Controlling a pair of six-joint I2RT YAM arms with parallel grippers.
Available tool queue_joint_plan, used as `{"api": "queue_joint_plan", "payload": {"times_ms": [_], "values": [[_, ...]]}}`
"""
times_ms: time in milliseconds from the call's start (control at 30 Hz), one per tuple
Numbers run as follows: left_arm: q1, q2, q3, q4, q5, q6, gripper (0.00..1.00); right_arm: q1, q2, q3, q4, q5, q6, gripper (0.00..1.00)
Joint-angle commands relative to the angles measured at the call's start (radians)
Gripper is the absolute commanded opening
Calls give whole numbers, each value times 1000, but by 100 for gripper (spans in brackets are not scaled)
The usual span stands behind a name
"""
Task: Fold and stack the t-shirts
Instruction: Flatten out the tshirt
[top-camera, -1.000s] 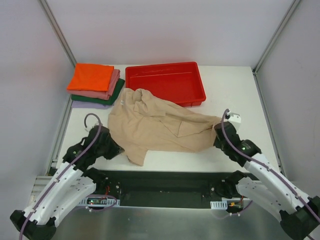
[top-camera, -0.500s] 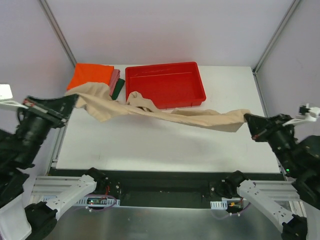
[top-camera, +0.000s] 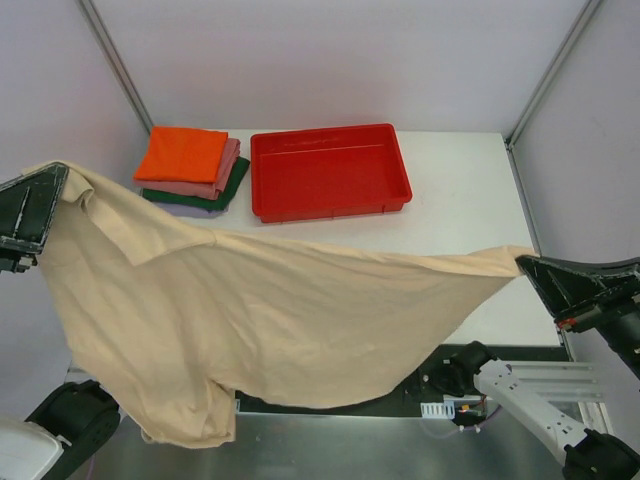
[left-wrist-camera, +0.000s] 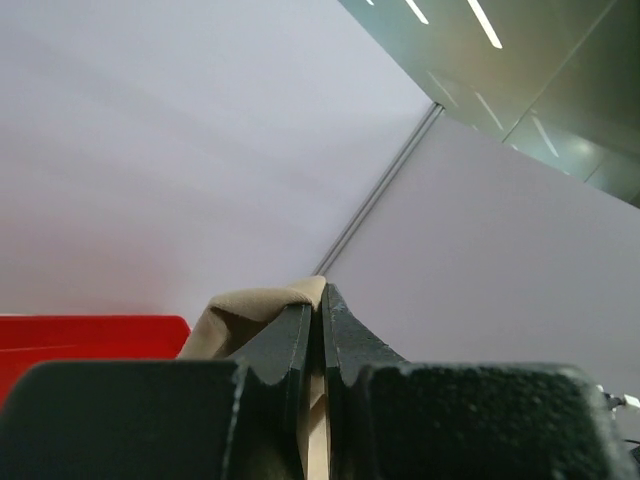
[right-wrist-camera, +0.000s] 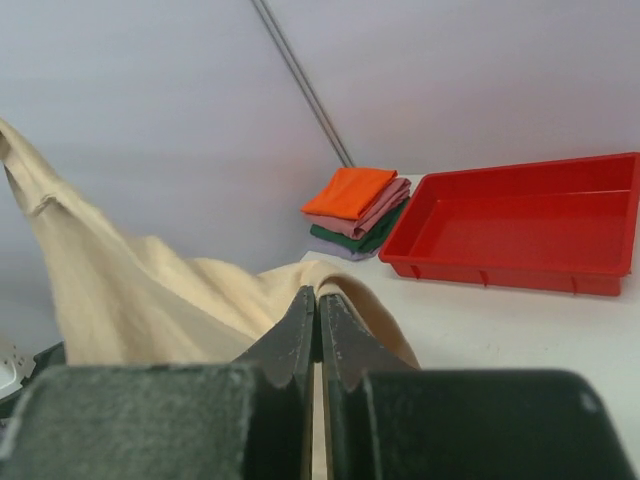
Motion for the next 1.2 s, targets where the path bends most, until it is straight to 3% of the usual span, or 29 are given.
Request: {"api": "queue_joint_plan", "payload": {"times_ms": [0, 167, 367, 433, 533, 600, 767, 900, 1033, 1167], "values": [[-7, 40, -16, 41, -12, 51, 1, -2, 8, 13, -13, 16, 0, 1], [-7, 47, -161, 69, -121, 77, 2, -4, 25, -60, -12, 214, -44, 1], [-4, 110, -587, 219, -359, 119, 1, -4, 117, -350, 69, 686, -72, 1], [27, 189, -688, 296, -318, 140, 2, -7, 172, -433, 109, 811, -83, 1], [145, 390, -719, 328, -100, 122, 0, -56, 275, -502, 192, 901, -124, 1], [183, 514, -699, 351, -35, 136, 0, -132, 352, -534, 270, 851, -167, 1], [193, 759, -650, 432, 81, 206, 0, -367, 566, -615, 480, 462, -196, 1], [193, 885, -607, 482, 185, 226, 0, -458, 712, -637, 602, 340, -152, 1], [191, 905, -622, 491, 183, 229, 0, -498, 785, -620, 617, 283, -147, 1], [191, 830, -729, 496, 143, 199, 0, -513, 791, -632, 617, 237, -149, 1]]}}
